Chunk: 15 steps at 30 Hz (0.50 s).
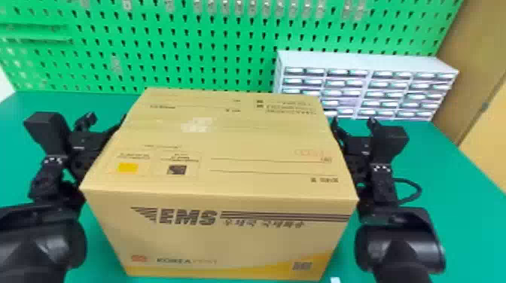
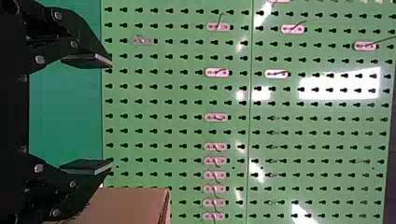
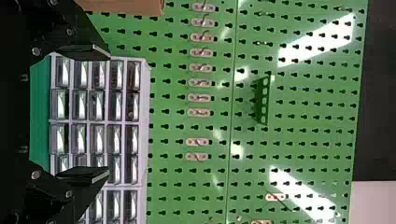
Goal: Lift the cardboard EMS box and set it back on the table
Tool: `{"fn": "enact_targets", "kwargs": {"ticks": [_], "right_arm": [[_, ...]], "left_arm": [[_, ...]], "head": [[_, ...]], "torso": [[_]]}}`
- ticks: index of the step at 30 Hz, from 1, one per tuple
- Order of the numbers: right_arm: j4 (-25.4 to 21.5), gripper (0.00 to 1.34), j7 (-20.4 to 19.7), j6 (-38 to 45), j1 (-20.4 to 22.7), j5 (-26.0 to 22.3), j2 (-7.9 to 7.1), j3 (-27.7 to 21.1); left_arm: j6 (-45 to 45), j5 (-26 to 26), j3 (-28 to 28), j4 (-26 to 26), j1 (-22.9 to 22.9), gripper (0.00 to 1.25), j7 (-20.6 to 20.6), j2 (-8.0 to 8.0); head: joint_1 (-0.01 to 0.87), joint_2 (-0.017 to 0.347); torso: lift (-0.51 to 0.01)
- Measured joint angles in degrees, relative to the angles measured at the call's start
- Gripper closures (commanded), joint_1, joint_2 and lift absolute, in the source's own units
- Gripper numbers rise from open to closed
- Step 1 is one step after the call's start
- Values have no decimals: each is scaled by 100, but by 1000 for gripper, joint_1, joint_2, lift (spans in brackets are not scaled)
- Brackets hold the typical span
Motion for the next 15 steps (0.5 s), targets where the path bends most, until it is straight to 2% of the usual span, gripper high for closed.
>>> {"fn": "enact_targets", "kwargs": {"ticks": [15], "right_arm": [[0, 400, -33, 0, -11, 17, 0, 30]], "left_arm": [[6, 64, -187, -17, 24, 484, -2, 0]], "head": [[678, -15]], "torso": [[-97]]}}
